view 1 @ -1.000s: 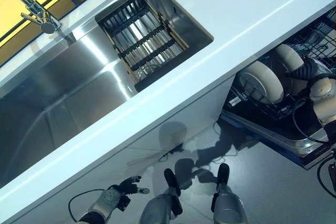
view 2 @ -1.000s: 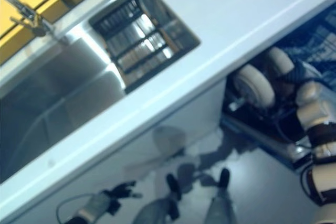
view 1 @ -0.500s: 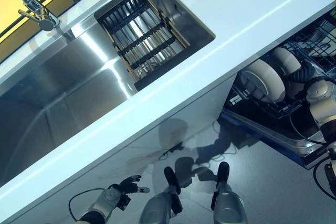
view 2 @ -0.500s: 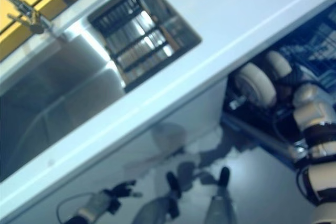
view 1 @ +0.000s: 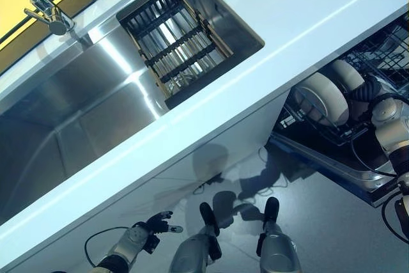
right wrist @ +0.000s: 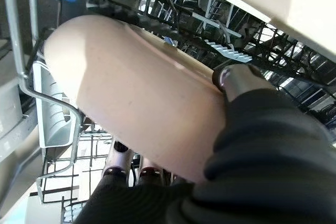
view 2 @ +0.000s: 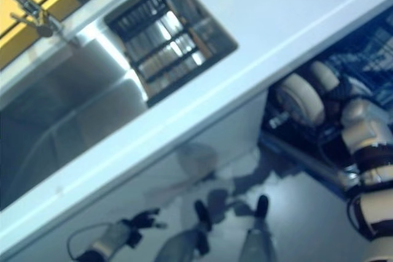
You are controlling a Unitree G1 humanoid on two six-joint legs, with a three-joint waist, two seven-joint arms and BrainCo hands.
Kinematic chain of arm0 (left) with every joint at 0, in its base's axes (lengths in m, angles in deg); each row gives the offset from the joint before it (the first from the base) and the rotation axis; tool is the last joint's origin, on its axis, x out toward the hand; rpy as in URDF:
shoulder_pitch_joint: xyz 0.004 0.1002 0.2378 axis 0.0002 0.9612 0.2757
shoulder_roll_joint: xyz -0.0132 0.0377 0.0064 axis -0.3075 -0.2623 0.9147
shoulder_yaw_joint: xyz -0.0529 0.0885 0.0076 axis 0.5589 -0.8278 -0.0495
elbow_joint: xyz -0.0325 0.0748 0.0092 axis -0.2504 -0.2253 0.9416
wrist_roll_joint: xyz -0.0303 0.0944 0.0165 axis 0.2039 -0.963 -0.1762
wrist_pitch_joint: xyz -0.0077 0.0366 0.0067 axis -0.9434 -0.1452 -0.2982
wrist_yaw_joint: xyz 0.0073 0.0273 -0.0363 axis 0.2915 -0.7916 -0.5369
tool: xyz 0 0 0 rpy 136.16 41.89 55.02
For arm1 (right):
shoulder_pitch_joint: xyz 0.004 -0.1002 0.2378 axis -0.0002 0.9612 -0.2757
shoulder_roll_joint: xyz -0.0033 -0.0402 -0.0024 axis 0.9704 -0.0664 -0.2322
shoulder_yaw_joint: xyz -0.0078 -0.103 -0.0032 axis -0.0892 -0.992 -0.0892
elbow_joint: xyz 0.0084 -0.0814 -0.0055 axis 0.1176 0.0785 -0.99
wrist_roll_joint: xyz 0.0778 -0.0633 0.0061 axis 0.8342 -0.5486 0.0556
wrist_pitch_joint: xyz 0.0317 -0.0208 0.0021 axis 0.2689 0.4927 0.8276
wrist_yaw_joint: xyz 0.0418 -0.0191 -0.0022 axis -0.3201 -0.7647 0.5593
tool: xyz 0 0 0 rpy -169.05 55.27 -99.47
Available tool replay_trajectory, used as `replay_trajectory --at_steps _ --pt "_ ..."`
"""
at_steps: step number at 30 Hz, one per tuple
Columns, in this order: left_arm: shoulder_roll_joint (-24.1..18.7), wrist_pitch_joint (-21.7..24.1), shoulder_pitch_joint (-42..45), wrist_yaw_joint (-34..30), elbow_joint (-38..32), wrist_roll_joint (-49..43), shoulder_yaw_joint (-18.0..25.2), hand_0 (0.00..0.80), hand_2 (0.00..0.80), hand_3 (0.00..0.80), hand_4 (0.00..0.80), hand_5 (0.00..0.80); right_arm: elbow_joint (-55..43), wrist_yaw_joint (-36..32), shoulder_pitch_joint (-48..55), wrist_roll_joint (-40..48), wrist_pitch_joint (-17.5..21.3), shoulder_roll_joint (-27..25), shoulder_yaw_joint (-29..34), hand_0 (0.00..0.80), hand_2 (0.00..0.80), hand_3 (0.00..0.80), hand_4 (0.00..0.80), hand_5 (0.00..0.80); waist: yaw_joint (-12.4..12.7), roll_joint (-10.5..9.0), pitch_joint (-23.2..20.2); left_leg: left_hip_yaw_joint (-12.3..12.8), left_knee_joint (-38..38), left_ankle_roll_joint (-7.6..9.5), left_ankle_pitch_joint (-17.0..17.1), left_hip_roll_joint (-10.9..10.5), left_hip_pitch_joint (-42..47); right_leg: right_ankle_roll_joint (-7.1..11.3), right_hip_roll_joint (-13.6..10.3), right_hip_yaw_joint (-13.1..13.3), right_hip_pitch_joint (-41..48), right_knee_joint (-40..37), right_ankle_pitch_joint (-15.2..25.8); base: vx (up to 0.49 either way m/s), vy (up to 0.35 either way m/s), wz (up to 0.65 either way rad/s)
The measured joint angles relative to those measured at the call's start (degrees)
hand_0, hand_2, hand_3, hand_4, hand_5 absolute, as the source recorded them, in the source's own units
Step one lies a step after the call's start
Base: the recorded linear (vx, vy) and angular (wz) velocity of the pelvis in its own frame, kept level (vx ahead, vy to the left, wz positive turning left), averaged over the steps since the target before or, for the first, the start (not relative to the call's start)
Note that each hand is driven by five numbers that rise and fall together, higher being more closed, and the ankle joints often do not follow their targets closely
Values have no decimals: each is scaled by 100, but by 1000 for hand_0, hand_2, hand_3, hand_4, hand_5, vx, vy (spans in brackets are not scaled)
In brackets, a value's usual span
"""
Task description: Take plates into dishwasher
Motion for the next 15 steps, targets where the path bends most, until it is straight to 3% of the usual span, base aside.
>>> replay_trajectory --at_steps 15 --pt "-27 -19 -79 -17 -16 -2 0 0 0 0 0 0 52 -484 -152 -340 -119 -11 -117 800 800 800 800 800 124 -79 56 -6 1 8 15 1 -4 -5 3 -9 0 2 8 0 -1 0"
